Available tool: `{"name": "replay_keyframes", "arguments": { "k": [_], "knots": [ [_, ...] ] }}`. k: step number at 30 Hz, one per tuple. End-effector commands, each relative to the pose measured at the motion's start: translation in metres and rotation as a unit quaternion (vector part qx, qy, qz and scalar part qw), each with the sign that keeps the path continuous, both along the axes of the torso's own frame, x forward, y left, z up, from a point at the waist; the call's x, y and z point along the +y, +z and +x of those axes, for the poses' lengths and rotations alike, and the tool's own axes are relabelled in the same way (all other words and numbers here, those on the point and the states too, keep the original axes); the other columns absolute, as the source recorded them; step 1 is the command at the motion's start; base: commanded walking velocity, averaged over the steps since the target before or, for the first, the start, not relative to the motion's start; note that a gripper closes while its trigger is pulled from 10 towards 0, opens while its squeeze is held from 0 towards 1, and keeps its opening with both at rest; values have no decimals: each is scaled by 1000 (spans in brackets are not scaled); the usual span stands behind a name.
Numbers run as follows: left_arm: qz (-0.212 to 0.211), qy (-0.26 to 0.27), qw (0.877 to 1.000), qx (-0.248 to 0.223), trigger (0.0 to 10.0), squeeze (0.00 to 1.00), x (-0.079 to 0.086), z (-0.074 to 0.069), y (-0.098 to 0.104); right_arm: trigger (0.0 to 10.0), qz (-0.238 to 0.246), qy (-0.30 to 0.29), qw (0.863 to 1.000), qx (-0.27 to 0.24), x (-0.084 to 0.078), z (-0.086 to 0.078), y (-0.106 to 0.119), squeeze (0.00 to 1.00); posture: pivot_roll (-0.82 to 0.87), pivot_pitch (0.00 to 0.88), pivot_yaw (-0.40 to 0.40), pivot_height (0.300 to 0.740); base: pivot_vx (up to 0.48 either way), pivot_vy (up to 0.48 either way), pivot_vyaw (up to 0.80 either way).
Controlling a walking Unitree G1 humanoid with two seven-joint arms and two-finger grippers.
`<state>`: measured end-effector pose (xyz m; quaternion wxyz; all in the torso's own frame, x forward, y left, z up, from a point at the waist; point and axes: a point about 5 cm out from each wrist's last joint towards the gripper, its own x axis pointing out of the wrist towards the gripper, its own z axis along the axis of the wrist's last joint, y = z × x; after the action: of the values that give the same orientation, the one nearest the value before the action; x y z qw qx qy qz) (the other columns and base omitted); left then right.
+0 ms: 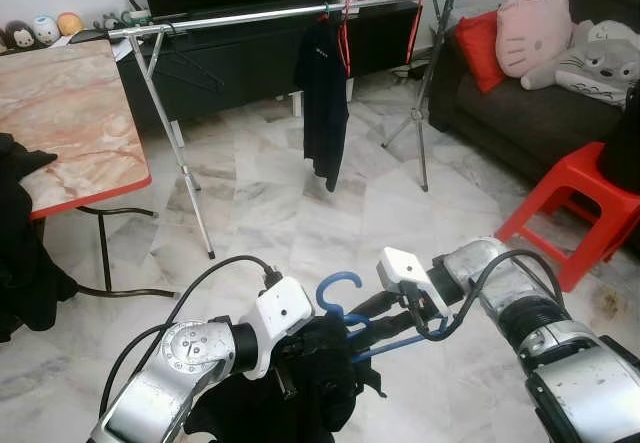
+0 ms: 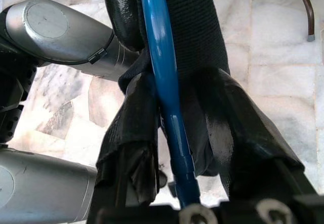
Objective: Hang hanger
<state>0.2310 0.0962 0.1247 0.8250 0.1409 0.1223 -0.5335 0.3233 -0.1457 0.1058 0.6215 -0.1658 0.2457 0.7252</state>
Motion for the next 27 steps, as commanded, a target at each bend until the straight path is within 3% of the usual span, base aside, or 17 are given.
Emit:
{"name": "replay_keyframes", "arguments": {
  "k": [1,2,27],
  "knots": [
    [-10,-23,1000,-19,10000,0,-7,-1,12,1373,6,-4,1000,-7,0,3,4,0,-40,0,-46,740,0,0,0],
    [-9,-23,1000,-19,10000,0,-7,-1,12,0,6,-4,1000,-7,0,3,4,0,-40,0,-46,740,0,0,0],
    [10,-28,999,-23,10000,0,-4,1,14,0,15,-28,999,-15,1,4,2,0,-35,0,-36,740,0,0,0]
  ]
}}
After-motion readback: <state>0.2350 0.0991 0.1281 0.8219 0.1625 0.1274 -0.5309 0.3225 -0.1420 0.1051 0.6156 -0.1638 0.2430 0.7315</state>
